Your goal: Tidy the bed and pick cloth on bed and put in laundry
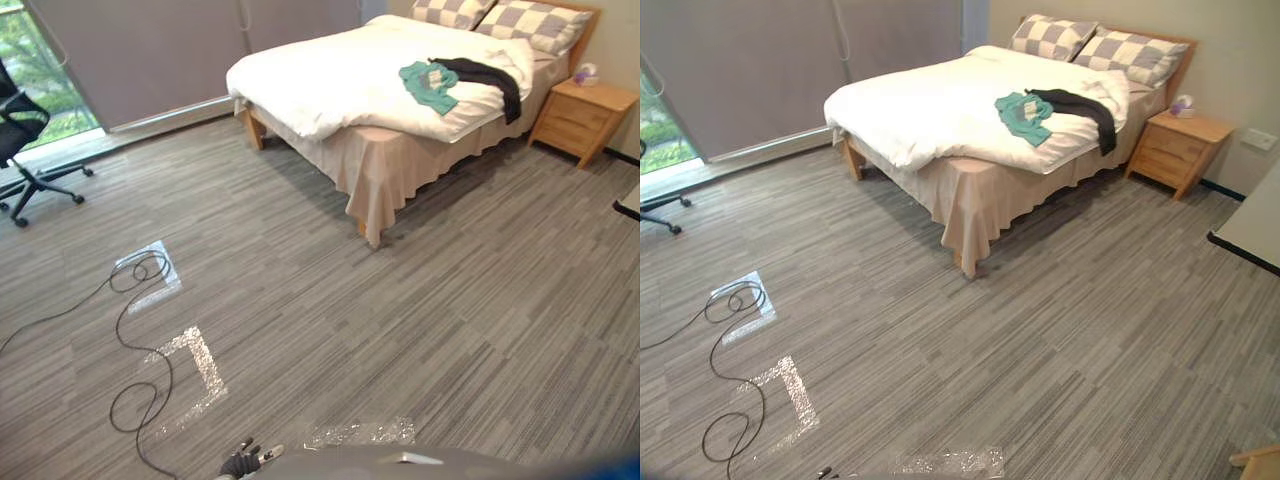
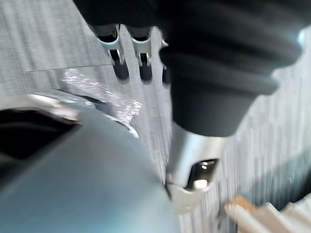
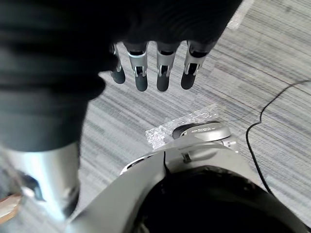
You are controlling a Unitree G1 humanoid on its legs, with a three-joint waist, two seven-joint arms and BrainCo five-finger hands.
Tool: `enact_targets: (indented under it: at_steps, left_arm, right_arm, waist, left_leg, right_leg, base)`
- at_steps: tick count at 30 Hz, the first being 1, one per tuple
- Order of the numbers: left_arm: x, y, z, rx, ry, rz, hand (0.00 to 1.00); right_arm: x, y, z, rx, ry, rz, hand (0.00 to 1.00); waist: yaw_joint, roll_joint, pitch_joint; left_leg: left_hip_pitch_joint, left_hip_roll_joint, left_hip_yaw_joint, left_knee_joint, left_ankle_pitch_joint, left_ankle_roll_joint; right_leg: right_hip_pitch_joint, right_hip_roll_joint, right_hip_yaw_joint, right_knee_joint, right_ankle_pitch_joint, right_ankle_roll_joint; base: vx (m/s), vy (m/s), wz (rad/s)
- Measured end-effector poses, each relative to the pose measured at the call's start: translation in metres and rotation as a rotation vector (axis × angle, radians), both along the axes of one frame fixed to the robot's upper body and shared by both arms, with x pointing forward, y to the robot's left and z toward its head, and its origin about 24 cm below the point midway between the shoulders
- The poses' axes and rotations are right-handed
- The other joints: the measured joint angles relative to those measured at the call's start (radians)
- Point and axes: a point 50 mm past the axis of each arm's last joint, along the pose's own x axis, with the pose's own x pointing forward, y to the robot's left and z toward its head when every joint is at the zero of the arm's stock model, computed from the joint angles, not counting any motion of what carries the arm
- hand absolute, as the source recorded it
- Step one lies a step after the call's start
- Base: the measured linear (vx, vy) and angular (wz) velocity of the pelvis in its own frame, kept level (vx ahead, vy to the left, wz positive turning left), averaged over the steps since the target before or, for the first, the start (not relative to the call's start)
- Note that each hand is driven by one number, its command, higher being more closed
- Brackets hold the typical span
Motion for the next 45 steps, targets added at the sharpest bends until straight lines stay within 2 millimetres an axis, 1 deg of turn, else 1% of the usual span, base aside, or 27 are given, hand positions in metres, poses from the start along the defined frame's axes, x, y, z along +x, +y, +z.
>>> enact_targets:
  at_steps: [4,15,16,17,18,19,20,21,22,23,24,25,27,29,30,32,33,34,35,36,37,38,40,41,43,44,45]
  left_arm:
    - [-0.001,-0.001,0.0,0.0,0.005,-0.04,0.0]
    - [0.006,-0.005,0.0,-0.002,-0.015,-0.132,0.0]
    - [0.008,-0.004,0.001,0.005,-0.021,-0.147,0.0]
    - [0.015,-0.003,0.002,0.017,-0.037,-0.181,0.0]
    - [0.017,-0.003,0.003,0.018,-0.044,-0.195,0.0]
    - [0.022,-0.003,0.004,0.02,-0.063,-0.218,0.0]
    - [0.025,-0.002,0.005,0.026,-0.075,-0.236,0.0]
    - [0.026,0.002,0.006,0.046,-0.079,-0.275,0.0]
    - [0.029,0.007,0.008,0.063,-0.08,-0.302,0.0]
    - [0.03,0.01,0.008,0.072,-0.08,-0.305,0.0]
    - [0.031,0.016,0.01,0.087,-0.079,-0.31,0.0]
    - [0.032,0.02,0.01,0.096,-0.073,-0.314,0.0]
    - [0.034,0.018,0.009,0.1,-0.058,-0.36,0.0]
    - [0.041,0.013,0.009,0.092,-0.064,-0.389,0.0]
    - [0.041,0.009,0.008,0.088,-0.067,-0.396,0.0]
    - [0.041,0.006,0.008,0.091,-0.067,-0.402,0.0]
    - [0.042,0.005,0.008,0.092,-0.074,-0.388,0.0]
    - [0.044,0.006,0.01,0.104,-0.097,-0.325,0.0]
    - [0.044,0.006,0.01,0.103,-0.109,-0.289,0.0]
    - [0.043,0.005,0.011,0.104,-0.124,-0.225,0.0]
    - [0.042,0.003,0.012,0.106,-0.147,-0.166,0.0]
    - [0.046,0.002,0.014,0.11,-0.176,-0.141,0.0]
    - [0.047,0.004,0.015,0.119,-0.193,-0.14,0.0]
    - [0.051,0.005,0.017,0.13,-0.222,-0.137,0.0]
    - [0.052,0.005,0.019,0.136,-0.243,-0.134,0.0]
    - [0.053,0.005,0.019,0.139,-0.249,-0.12,0.0]
    - [0.051,0.005,0.019,0.144,-0.253,-0.099,0.0]
  right_arm:
    - [0.0,0.0,0.0,-0.004,-0.008,-0.012,0.0]
    - [0.0,-0.001,0.002,-0.034,-0.076,-0.072,0.0]
    - [0.0,0.0,0.002,-0.034,-0.08,-0.077,0.0]
    - [0.005,0.0,0.003,-0.038,-0.104,-0.076,0.0]
    - [0.008,0.0,0.004,-0.04,-0.117,-0.075,0.0]
    - [0.013,0.0,0.005,-0.045,-0.138,-0.073,0.0]
    - [0.015,-0.002,0.005,-0.049,-0.148,-0.071,0.0]
    - [0.018,-0.001,0.005,-0.046,-0.161,-0.093,0.0]
    - [0.016,0.003,0.004,-0.032,-0.16,-0.12,0.0]
    - [0.016,0.005,0.003,-0.024,-0.16,-0.132,0.0]
    - [0.014,0.012,0.002,-0.009,-0.159,-0.142,0.0]
    - [0.011,0.016,0.001,-0.003,-0.156,-0.145,0.0]
    - [0.009,0.015,0.001,-0.005,-0.163,-0.148,0.0]
    - [0.009,0.015,0.002,-0.003,-0.172,-0.167,0.0]
    - [0.008,0.012,0.002,-0.01,-0.176,-0.182,0.0]
    - [0.01,0.006,0.004,-0.032,-0.193,-0.179,0.0]
    - [0.01,0.002,0.005,-0.045,-0.193,-0.162,0.0]
    - [0.012,0.0,0.006,-0.059,-0.195,-0.128,0.0]
    - [0.012,-0.001,0.007,-0.066,-0.196,-0.112,0.0]
    - [0.011,-0.005,0.008,-0.081,-0.193,-0.083,0.0]
    - [0.014,-0.01,0.01,-0.098,-0.206,-0.053,0.0]
    - [0.023,-0.013,0.012,-0.107,-0.237,-0.033,0.0]
    - [0.031,-0.015,0.014,-0.11,-0.271,-0.022,0.0]
    - [0.041,-0.015,0.016,-0.112,-0.306,-0.014,0.0]
    - [0.05,-0.016,0.019,-0.119,-0.352,-0.012,0.0]
    - [0.052,-0.016,0.02,-0.12,-0.37,-0.028,0.0]
    - [0.051,-0.018,0.02,-0.126,-0.378,-0.035,0.0]
  waist:
    - [-0.001,-0.003,0.016]
    - [-0.001,-0.001,0.024]
    - [-0.002,-0.005,0.029]
    - [0.0,-0.008,0.055]
    - [-0.001,-0.01,0.063]
    - [-0.001,-0.013,0.087]
    - [-0.001,-0.013,0.099]
    - [-0.006,-0.017,0.113]
    - [-0.014,-0.033,0.121]
    - [-0.014,-0.038,0.125]
    - [-0.015,-0.062,0.138]
    - [-0.02,-0.074,0.145]
    - [-0.039,-0.061,0.149]
    - [-0.044,-0.044,0.167]
    - [-0.047,-0.029,0.177]
    - [-0.059,-0.018,0.172]
    - [-0.062,-0.014,0.17]
    - [-0.057,-0.007,0.168]
    - [-0.055,0.003,0.165]
    - [-0.054,0.022,0.164]
    - [-0.043,0.036,0.165]
    - [-0.023,0.046,0.164]
    - [0.002,0.036,0.166]
    - [0.015,0.023,0.166]
    - [0.028,0.006,0.17]
    - [0.031,0.0,0.174]
    - [0.031,-0.004,0.167]
  left_leg:
    - [0.068,0.001,0.015,-0.031,-0.001,-0.013]
    - [0.1,0.008,0.047,-0.06,-0.017,-0.037]
    - [0.102,0.008,0.052,-0.059,-0.019,-0.039]
    - [0.113,0.008,0.072,-0.054,-0.033,-0.033]
    - [0.114,0.007,0.081,-0.049,-0.043,-0.025]
    - [0.112,0.009,0.107,-0.038,-0.052,-0.012]
    - [0.113,0.011,0.129,-0.038,-0.051,-0.007]
    - [0.116,0.01,0.159,-0.037,-0.051,-0.001]
    - [0.125,0.009,0.18,-0.033,-0.058,-0.006]
    - [0.13,0.01,0.192,-0.028,-0.064,-0.013]
    - [0.135,0.018,0.213,-0.01,-0.082,-0.028]
    - [0.133,0.033,0.228,0.007,-0.099,-0.044]
    - [0.118,0.073,0.234,0.023,-0.11,-0.063]
    - [0.132,0.089,0.255,0.02,-0.112,-0.079]
    - [0.153,0.092,0.264,0.022,-0.123,-0.094]
    - [0.154,0.108,0.273,0.09,-0.166,-0.111]
    - [0.124,0.129,0.278,0.194,-0.193,-0.111]
    - [0.029,0.202,0.263,0.475,-0.212,-0.095]
    - [-0.025,0.243,0.241,0.61,-0.194,-0.07]
    - [-0.097,0.297,0.192,0.791,-0.133,-0.037]
    - [-0.197,0.343,0.105,0.997,-0.045,-0.033]
    - [-0.281,0.34,0.04,1.141,-0.085,-0.042]
    - [-0.381,0.284,0.006,1.18,-0.153,-0.042]
    - [-0.426,0.243,0.021,1.107,-0.191,-0.031]
    - [-0.455,0.194,0.077,0.952,-0.219,-0.02]
    - [-0.457,0.171,0.123,0.839,-0.215,-0.012]
    - [-0.438,0.144,0.21,0.615,-0.142,0.011]
  right_leg:
    - [0.084,0.009,-0.007,-0.073,0.027,0.011]
    - [0.097,0.018,-0.007,-0.091,0.03,0.025]
    - [0.087,0.016,-0.007,-0.067,0.013,0.023]
    - [0.036,0.002,-0.006,0.059,-0.054,0.037]
    - [0.003,-0.008,-0.008,0.13,-0.086,0.058]
    - [-0.086,-0.031,-0.011,0.306,-0.12,0.086]
    - [-0.138,-0.046,-0.022,0.405,-0.127,0.09]
    - [-0.205,-0.093,-0.092,0.535,-0.146,0.075]
    - [-0.233,-0.14,-0.16,0.559,-0.165,0.062]
    - [-0.234,-0.154,-0.178,0.538,-0.165,0.062]
    - [-0.231,-0.156,-0.18,0.447,-0.157,0.062]
    - [-0.225,-0.149,-0.192,0.364,-0.104,0.04]
    - [-0.212,-0.109,-0.223,0.323,-0.079,-0.001]
    - [-0.233,-0.104,-0.235,0.376,-0.097,-0.018]
    - [-0.232,-0.105,-0.232,0.41,-0.136,-0.023]
    - [-0.23,-0.108,-0.232,0.441,-0.208,-0.037]
    - [-0.218,-0.1,-0.223,0.441,-0.236,-0.032]
    - [-0.183,-0.078,-0.212,0.422,-0.25,-0.033]
    - [-0.165,-0.06,-0.205,0.411,-0.256,-0.038]
    - [-0.132,-0.026,-0.195,0.387,-0.266,-0.054]
    - [-0.082,0.016,-0.164,0.363,-0.274,-0.076]
    - [-0.052,0.028,-0.13,0.362,-0.292,-0.087]
    - [-0.003,0.018,-0.078,0.329,-0.302,-0.08]
    - [0.033,-0.004,-0.043,0.296,-0.296,-0.061]
    - [0.092,-0.041,-0.012,0.258,-0.293,-0.027]
    - [0.126,-0.066,-0.009,0.246,-0.291,-0.016]
    - [0.158,-0.095,-0.013,0.248,-0.3,0.013]
  base:
    - [0.14,-0.009,-0.08]
    - [0.07,-0.005,-0.08]
    - [0.0,0.024,-0.13]
    - [-0.02,0.03,-0.18]
    - [-0.06,0.037,-0.39]
    - [-0.09,0.025,-0.44]
    - [-0.1,0.003,-0.64]
    - [-0.1,-0.011,-0.66]
    - [-0.06,-0.018,-0.65]
    - [-0.07,-0.027,-0.69]
    - [-0.04,-0.077,-0.68]
    - [0.02,-0.126,-0.62]
    - [0.2,-0.184,-0.26]
    - [0.23,-0.14,-0.14]
    - [0.24,-0.104,-0.15]
    - [0.22,-0.08,-0.16]
    - [0.23,-0.096,-0.31]
    - [0.25,-0.118,-0.34]
    - [0.28,-0.131,-0.33]
    - [0.34,-0.07,-0.46]
    - [0.43,-0.027,-0.79]
    - [0.4,0.015,-0.85]
    - [0.36,0.063,-0.94]
    - [0.4,0.109,-0.93]
    - [0.26,0.153,-0.64]
    - [0.05,0.238,-0.51]
    - [0.01,0.316,-0.34]
